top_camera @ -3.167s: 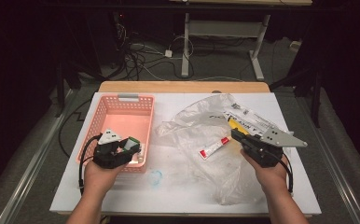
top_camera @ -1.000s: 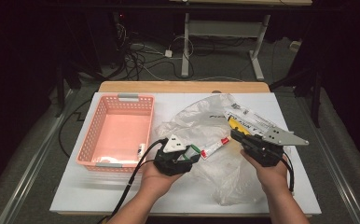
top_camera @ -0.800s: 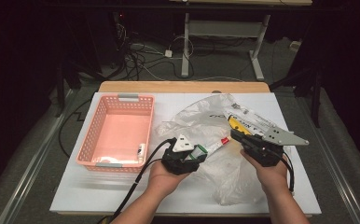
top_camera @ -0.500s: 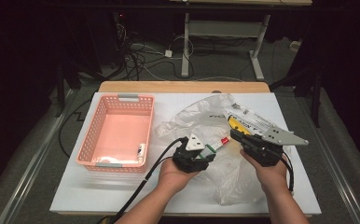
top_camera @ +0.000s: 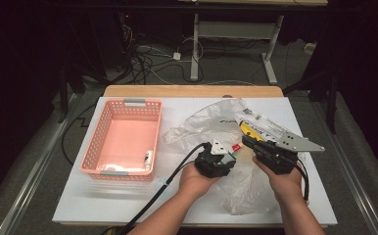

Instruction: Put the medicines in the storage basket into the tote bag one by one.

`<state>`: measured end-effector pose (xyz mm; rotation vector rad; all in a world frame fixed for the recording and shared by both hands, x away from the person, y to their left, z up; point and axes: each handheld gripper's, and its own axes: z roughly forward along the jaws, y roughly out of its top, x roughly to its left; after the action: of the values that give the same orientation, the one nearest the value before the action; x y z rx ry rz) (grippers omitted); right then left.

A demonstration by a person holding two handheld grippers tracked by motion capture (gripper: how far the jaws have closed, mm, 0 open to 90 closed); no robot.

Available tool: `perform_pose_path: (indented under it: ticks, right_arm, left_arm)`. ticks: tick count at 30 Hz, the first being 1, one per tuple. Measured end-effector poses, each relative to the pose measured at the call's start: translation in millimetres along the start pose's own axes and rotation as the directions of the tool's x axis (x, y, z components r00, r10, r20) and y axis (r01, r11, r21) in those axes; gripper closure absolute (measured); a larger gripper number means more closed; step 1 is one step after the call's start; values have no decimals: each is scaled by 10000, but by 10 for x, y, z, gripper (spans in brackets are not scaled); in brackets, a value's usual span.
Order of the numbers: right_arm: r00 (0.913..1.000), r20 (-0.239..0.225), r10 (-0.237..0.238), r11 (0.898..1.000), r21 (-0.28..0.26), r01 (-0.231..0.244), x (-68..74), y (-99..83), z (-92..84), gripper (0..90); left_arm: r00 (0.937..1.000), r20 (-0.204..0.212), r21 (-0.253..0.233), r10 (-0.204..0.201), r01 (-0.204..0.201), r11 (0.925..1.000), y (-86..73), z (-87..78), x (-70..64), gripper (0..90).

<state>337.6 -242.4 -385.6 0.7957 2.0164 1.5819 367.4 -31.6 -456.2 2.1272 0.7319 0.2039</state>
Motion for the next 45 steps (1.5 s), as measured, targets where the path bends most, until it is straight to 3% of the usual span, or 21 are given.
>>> perform_pose_path:
  ticks: [13, 14, 17, 18, 23, 27, 32, 40, 41, 45]
  right_arm:
    - [10000, 2, 55, 10000, -24, -55, -20, -1, -3, 900]
    - [10000, 13, 64, 10000, -21, -64, -19, -2, -4, 900]
    - [10000, 69, 43, 10000, -71, -43, -22, 0, -11, 900]
    - [9999, 94, 64, 9999, -115, -63, -27, 0, -18, 900]
    - [9998, 116, 153, 9998, -138, -151, -52, -4, -28, 900]
    - [9999, 78, 119, 9999, -64, -118, -42, -13, -13, 900]
    - [9998, 82, 165, 9998, -97, -164, -36, -9, -19, 900]
    - [10000, 47, 81, 10000, -44, -81, -28, -16, -16, 900]
    - [9999, 50, 103, 9999, -39, -103, -26, -15, -16, 900]
    - [9999, 58, 154, 9999, -75, -154, -20, -9, -16, 900]
  left_arm:
    - [9996, -246, 403, 171, -161, 9991, 81, 265, -27, 533]
    - [9989, -227, 597, 404, -389, 9975, 92, 273, -10, 533]
    - [9995, -288, 479, 163, -150, 9987, 103, 340, -15, 533]
    - [9991, -277, 635, 330, -312, 9975, 107, 346, -7, 533]
    - [9996, -246, 538, 121, -108, 9985, 99, 406, 3, 533]
    - [9992, -212, 646, 332, -318, 9974, 105, 430, 23, 531]
    - [9986, -259, 630, 465, -448, 9970, 113, 444, 25, 499]
    - [9995, -275, 63, 134, -132, 9999, 158, 374, -38, 422]
    - [9994, -172, 293, 298, -293, 9991, 163, 348, -31, 395]
    - [9995, -57, 321, 310, -308, 9990, 140, 239, -36, 356]
